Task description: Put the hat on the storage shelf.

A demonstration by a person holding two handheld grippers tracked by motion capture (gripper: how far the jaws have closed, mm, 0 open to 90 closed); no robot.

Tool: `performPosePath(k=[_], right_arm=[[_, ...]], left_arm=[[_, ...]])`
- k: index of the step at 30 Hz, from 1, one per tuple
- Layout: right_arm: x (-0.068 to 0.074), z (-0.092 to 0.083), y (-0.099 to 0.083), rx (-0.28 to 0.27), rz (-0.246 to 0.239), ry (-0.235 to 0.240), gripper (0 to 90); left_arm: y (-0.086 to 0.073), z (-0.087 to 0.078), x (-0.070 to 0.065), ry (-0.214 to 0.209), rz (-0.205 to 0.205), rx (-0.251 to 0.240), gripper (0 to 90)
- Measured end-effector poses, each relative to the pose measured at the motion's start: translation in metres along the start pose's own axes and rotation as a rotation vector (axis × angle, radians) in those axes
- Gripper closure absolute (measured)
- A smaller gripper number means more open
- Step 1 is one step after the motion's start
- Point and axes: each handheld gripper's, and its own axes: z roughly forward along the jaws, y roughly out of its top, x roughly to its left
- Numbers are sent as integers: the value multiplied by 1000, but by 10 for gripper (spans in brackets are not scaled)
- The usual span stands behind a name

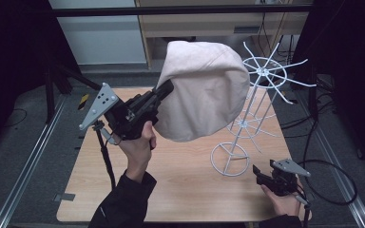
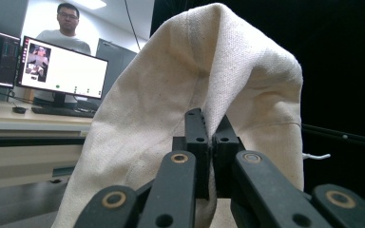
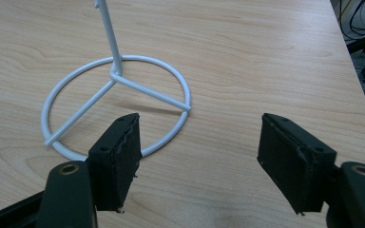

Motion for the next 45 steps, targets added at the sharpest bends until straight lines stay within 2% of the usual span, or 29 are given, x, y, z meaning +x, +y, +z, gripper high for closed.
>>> performPosePath(k=[14, 19, 31, 39, 45], right_arm=[[1, 0, 0, 1, 5, 3, 309], [1, 0, 0, 0, -3, 1, 309], [0, 0, 0, -3, -15, -5, 303], [1, 1, -1, -5, -15, -5, 297], [1, 1, -1, -6, -17, -5, 294]], left_arm=[[-30, 2, 18, -4, -53, 55, 884], [-37, 1, 24, 0, -56, 80, 882], [-49, 1, 31, 8, -49, 131, 875], [-60, 4, 31, 12, -1, 206, 860], [-70, 7, 30, 9, 17, 256, 851]])
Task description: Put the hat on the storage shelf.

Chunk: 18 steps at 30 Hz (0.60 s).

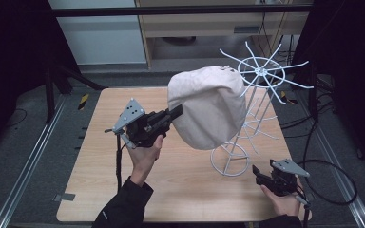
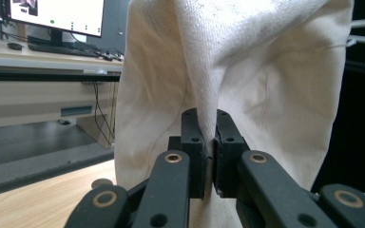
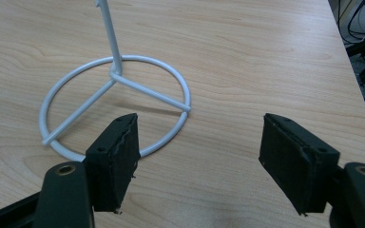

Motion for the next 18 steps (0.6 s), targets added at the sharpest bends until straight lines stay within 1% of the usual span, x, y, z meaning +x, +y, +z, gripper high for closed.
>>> performPosePath(k=[5, 10, 14, 18], right_arm=[[0, 0, 0, 1, 0, 0, 293], [0, 0, 0, 1, -1, 0, 292], [0, 0, 0, 1, 0, 0, 290], [0, 0, 0, 0, 0, -2, 289]], left_arm=[[-5, 3, -1, -4, 6, 20, 850], [-7, 7, -3, -5, 18, 45, 826], [-8, 8, -3, -9, 30, 64, 763], [-8, 5, -3, -7, 45, 79, 697]])
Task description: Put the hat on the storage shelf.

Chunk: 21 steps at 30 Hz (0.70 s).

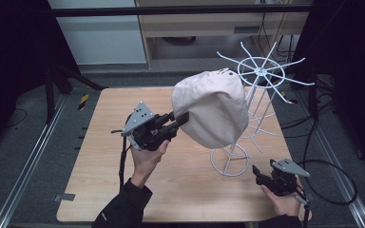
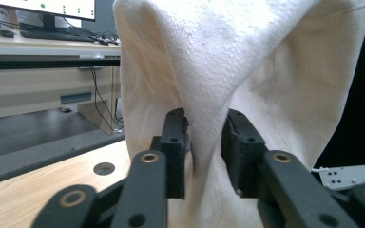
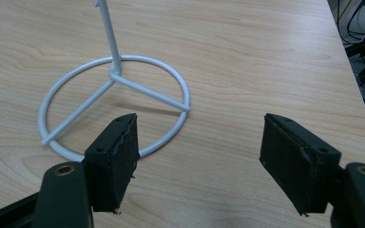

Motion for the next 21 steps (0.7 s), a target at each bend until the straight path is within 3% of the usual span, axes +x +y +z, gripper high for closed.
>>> performPosePath(k=[5, 11, 18, 21], right_arm=[[0, 0, 0, -1, 0, -2, 286], [0, 0, 0, 3, 1, -6, 275], [1, 1, -1, 4, -2, -8, 268], [1, 1, -1, 4, 0, -9, 256]], left_arm=[[-3, -12, 0, 14, 36, 21, 588], [-12, -38, 5, 52, 61, 57, 484], [-27, -69, 19, 111, 33, 111, 411], [-36, -80, 25, 145, 41, 148, 386]])
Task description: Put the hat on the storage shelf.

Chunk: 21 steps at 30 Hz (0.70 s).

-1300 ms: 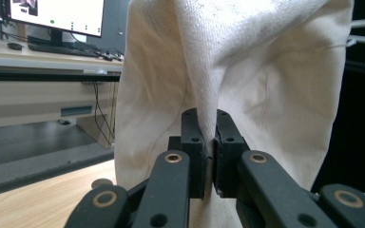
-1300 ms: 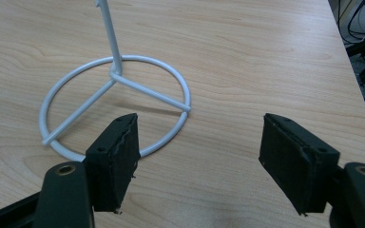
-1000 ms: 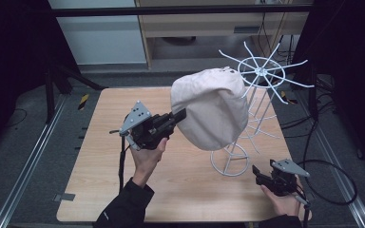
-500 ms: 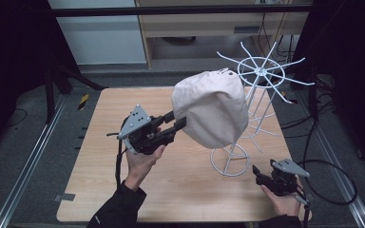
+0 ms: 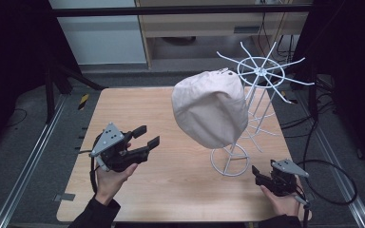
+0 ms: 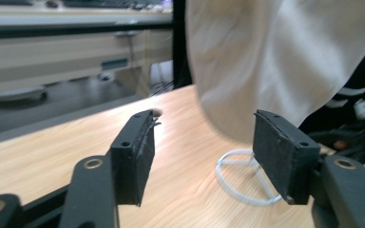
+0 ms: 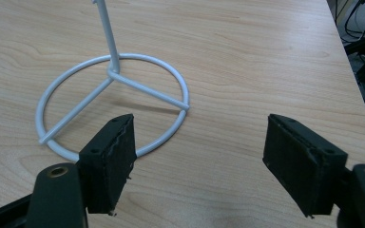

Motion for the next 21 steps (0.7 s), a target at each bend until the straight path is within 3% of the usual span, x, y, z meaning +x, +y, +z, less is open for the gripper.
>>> performPosePath(k=[4, 10, 14, 21], right_arm=[[0, 0, 0, -6, 5, -1, 235], [1, 0, -1, 1, 8, 2, 216], [1, 1, -1, 8, 7, 2, 209], [2, 3, -2, 19, 8, 7, 195]], left_arm=[[-19, -8, 9, 42, 17, 52, 350], [-53, -20, 23, 112, 6, 118, 307], [-77, -28, 36, 174, -12, 163, 284], [-113, -38, 65, 285, -82, 221, 247]])
